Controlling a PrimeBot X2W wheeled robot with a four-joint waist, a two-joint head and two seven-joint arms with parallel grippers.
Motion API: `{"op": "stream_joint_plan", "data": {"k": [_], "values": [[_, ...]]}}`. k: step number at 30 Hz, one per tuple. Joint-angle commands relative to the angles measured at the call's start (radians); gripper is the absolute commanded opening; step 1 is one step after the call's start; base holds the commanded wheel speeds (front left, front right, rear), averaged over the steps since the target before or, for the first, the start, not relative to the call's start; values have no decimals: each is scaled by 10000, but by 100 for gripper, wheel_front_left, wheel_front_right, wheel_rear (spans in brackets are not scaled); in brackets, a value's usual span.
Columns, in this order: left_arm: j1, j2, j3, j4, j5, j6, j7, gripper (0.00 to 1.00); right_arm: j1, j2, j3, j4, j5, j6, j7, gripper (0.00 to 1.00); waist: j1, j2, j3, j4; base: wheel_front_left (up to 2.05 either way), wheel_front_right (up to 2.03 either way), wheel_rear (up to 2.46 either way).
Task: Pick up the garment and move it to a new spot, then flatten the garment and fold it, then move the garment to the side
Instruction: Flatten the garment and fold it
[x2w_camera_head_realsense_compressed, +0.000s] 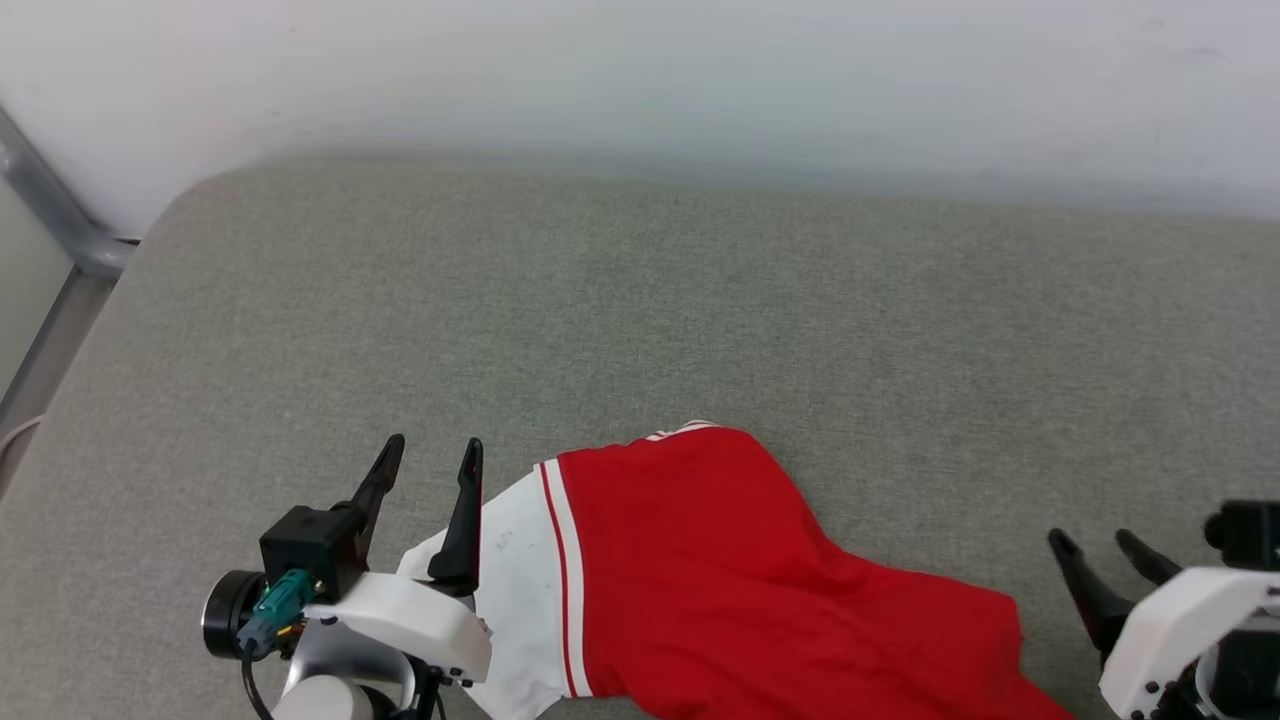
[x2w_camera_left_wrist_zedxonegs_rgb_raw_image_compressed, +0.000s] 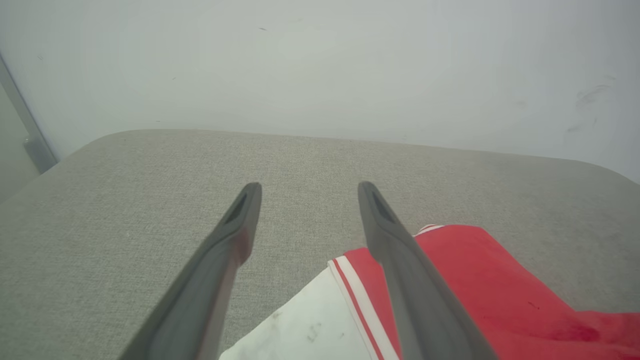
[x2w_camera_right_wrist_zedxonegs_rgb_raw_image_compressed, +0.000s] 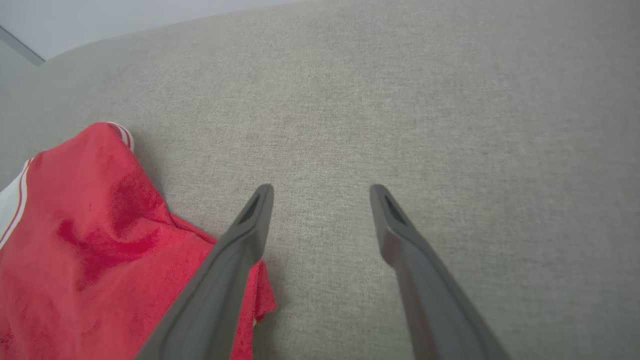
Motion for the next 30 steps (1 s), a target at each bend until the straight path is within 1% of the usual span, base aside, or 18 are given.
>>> {"op": "stream_joint_plan", "data": {"k": [1, 3, 6, 8, 11, 15, 18, 20, 21, 22, 24, 26, 30], "values": [[-149, -34, 3, -25, -38, -19, -63, 100, -322, -359, 360, 21, 299, -9, 580, 100, 0, -1, 135, 118, 0, 0, 0], [-238, -80, -21, -8, -44, -42, -91, 100, -580, -870, 1016, 7, 656, -10, 1460, 100, 0, -1, 294, 234, 0, 0, 0], [-360, -162, -67, 72, -53, -105, -193, 100, -986, -1456, 1966, -107, 1321, -10, 2720, 100, 0, -1, 574, 434, 0, 0, 0], [-454, -210, -113, 101, -34, -126, -240, 100, -1249, -1760, 2516, -203, 1650, -10, 3390, 100, 0, -1, 772, 569, 0, 0, 0], [-632, -284, -166, 199, -13, -199, -305, 100, -1661, -2144, 3296, -199, 2005, -10, 4055, 100, 0, -1, 1074, 738, 0, 0, 0], [-829, -421, -228, 358, -13, -275, -411, 100, -1916, -2491, 4310, 227, 2565, -10, 5130, 100, 0, -1, 1396, 907, 0, 0, 0], [-926, -483, -215, 511, -13, -303, -497, 100, -1732, -2612, 4998, 713, 2883, -9, 5916, 100, 0, -1, 1552, 978, 0, 0, 0], [-1008, -527, -200, 598, -16, -313, -554, 100, -1646, -2653, 5295, 936, 3067, -9, 6116, 100, 0, -1, 1620, 993, 0, 0, 0], [-1035, -543, -190, 640, -24, -332, -576, 100, -1638, -2693, 5432, 1037, 3121, -9, 6172, 40, 0, -1, 1641, 993, 0, 0, 0], [-1051, -557, -178, 681, -31, -354, -610, 100, -1655, -2683, 5508, 1105, 3240, -9, 6161, 0, 0, -1, 1656, 988, 0, 0, 0], [-1041, -602, -166, 774, -50, -374, -643, 100, -1831, -2694, 5566, 1090, 3314, -9, 5959, 0, 0, -1, 1647, 956, 0, 0, 0], [-1031, -629, -151, 879, -62, -375, -674, 100, -2236, -2763, 5374, 994, 3316, -15, 5580, 0, 0, -1, 1564, 908, 0, 0, 0], [-1035, -661, -146, 970, -37, -382, -708, 100, -3109, -3069, 4522, 894, 3160, -17, 4613, 0, 0, -1, 1321, 809, 0, 0, 0]]}}
